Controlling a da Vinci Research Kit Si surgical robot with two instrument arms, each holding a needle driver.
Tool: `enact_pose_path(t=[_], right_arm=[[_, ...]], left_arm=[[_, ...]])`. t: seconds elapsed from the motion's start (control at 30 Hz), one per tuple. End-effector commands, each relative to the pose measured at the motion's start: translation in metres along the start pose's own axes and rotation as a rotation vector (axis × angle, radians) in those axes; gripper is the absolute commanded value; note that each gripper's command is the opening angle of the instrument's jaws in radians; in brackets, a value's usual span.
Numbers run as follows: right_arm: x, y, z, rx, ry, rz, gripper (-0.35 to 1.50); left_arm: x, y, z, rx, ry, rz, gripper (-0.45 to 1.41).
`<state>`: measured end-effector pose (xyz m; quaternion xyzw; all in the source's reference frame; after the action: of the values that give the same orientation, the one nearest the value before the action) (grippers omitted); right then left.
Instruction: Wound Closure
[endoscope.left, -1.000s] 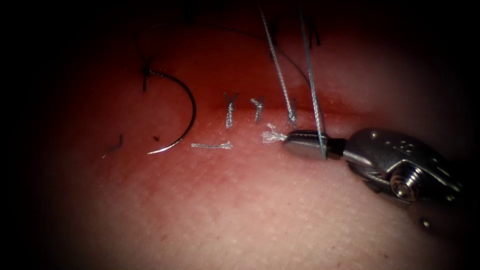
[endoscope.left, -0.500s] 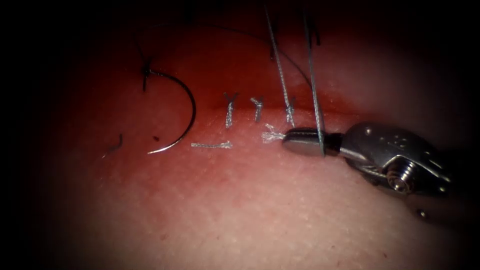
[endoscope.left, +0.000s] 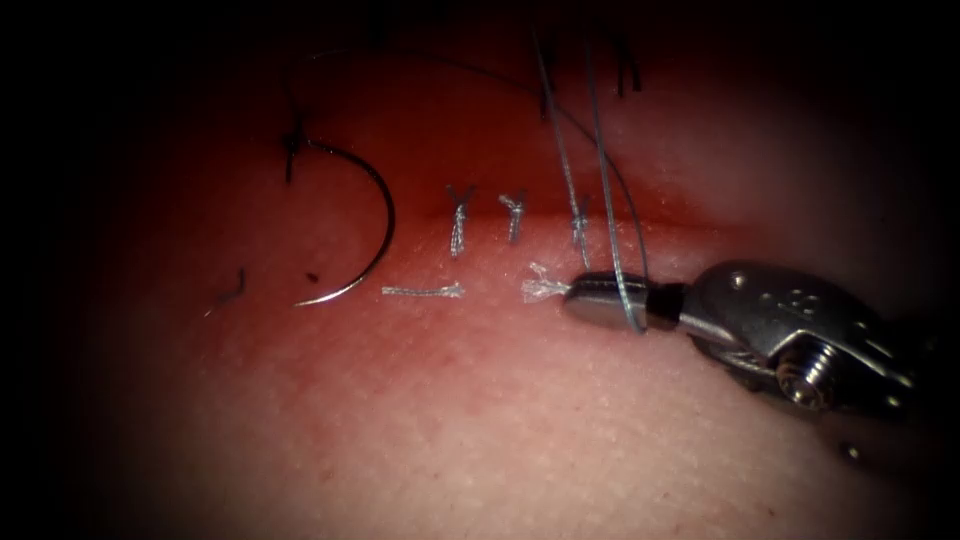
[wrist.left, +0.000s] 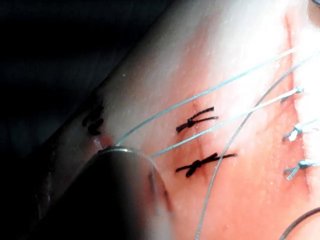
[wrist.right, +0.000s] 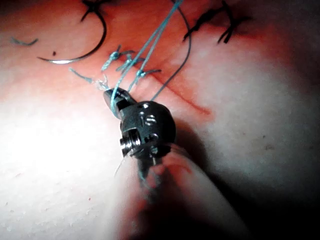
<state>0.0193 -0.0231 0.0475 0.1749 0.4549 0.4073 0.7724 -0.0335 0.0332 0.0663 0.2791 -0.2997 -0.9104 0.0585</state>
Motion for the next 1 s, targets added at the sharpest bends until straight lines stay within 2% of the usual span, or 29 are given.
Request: enact_pose_path(t=[0.03,0.23,0.33,0.37,0.4,0.43,0.5,0.53,0.57,0.63,0.7,0.87,1.0], right_arm=[[0.0,0.0,0.0011,0.003,0.002,-0.002,-0.35],[-0.0003,0.0,0.0014,-0.003,-0.009,-0.005,-0.35],[0.0001,0.0002,0.0016,-0.028,0.034,-0.011,-0.35],[0.0007,0.0004,0.0018,-0.029,0.084,-0.029,-0.28],[0.0007,0.0004,0.0018,-0.029,0.084,-0.029,-0.28],[0.001,0.0005,0.0018,-0.028,0.089,-0.026,0.05],[0.0014,0.0008,0.0015,-0.045,0.111,-0.02,0.49],[0.0014,0.0008,0.0015,-0.045,0.111,-0.02,0.49],[0.0016,0.001,0.0014,-0.06,0.128,-0.016,0.84],[0.0018,0.0011,0.0014,-0.06,0.139,-0.013,1.03],[0.002,0.0013,0.0013,-0.061,0.156,-0.01,1.08],[0.0027,0.0018,0.0003,-0.075,0.167,-0.005,1.06],[0.0043,0.0034,-0.0008,-0.107,0.188,0.035,0.96]], left_arm=[[0.0002,-0.0006,0.0009,0.004,0.001,-0.001,-0.45],[0.0001,-0.0005,0.0011,0.012,0.002,-0.001,-0.45],[0.0004,-0.0003,0.0009,0.013,0.008,-0.004,-0.45],[0.0009,0.0001,0.0003,0.014,0.024,-0.025,-0.45],[0.0009,0.0001,0.0003,0.014,0.024,-0.025,-0.45],[0.0012,0.0003,0.0,0.013,0.033,-0.024,-0.45],[0.0022,0.0004,-0.0013,0.008,0.046,-0.044,-0.45],[0.0022,0.0004,-0.0013,0.008,0.046,-0.044,-0.45],[0.0029,0.0001,-0.0022,0.002,0.053,-0.05,-0.45],[0.0034,-0.0005,-0.003,-0.005,0.06,-0.059,-0.45],[0.0037,-0.0012,-0.0038,0.0,0.065,-0.07,-0.45],[0.0048,-0.0026,-0.006,0.021,0.078,-0.093,-0.45],[0.0073,-0.0041,-0.009,0.035,0.091,-0.118,-0.45]])
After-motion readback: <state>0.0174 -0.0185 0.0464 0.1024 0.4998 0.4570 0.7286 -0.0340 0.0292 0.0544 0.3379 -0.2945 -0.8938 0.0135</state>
